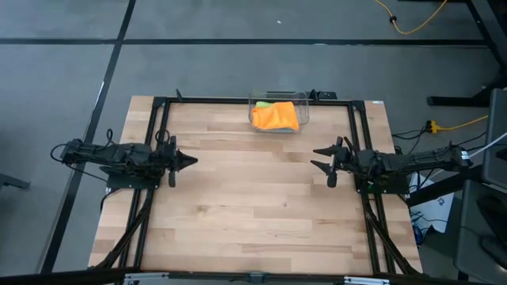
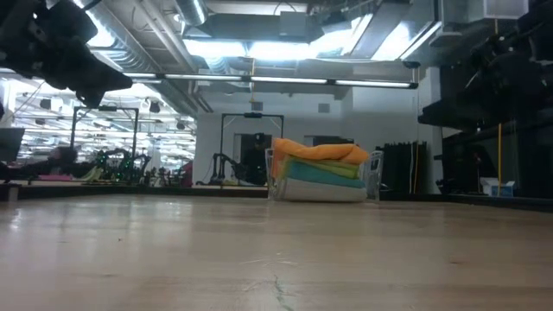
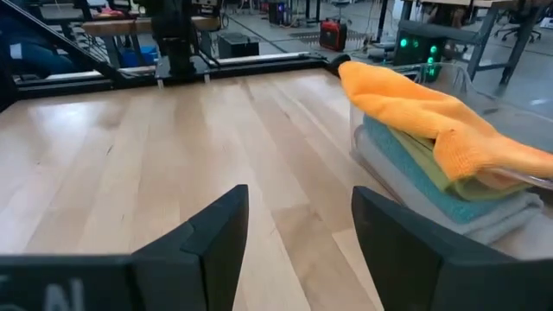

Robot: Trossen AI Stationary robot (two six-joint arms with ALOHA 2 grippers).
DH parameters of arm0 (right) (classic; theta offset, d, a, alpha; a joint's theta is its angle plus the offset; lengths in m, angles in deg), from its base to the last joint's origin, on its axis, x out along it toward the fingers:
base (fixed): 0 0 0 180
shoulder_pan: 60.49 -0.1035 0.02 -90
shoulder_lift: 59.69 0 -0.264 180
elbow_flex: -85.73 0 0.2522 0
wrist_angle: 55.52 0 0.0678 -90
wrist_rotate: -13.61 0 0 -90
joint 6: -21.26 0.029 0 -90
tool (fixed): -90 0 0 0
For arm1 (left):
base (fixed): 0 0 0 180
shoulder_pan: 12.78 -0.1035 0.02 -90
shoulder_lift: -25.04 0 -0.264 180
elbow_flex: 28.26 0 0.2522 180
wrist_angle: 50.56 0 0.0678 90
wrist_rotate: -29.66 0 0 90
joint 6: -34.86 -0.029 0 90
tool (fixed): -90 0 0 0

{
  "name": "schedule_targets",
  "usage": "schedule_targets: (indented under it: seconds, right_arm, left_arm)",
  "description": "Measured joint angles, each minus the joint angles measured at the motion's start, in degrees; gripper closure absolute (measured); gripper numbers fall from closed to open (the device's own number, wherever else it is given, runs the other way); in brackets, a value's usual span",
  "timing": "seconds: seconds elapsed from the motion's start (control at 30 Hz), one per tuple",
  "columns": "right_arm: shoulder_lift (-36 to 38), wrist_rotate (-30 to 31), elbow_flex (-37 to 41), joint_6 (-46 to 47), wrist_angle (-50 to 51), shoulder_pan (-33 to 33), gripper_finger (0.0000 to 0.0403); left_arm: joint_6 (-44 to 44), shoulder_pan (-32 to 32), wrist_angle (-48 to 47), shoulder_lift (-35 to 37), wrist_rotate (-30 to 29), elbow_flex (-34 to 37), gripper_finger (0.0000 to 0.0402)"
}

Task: Fold microfiber towels
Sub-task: Return to Home Position

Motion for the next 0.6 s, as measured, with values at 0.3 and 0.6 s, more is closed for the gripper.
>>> schedule_targets:
  seconds: [0.3, 0.6]
  right_arm:
    - [0.0, 0.0, 0.0, -0.1, 0.0, 0.0, 0.0194]
    - [0.0, 0.0, 0.0, -0.2, 0.0, 0.0, 0.0194]
  left_arm:
    - [0.0, 0.0, 0.0, 0.0, -0.5, 0.0, 0.0394]
    - [0.0, 0.0, 0.0, 0.0, -0.5, 0.0, 0.0397]
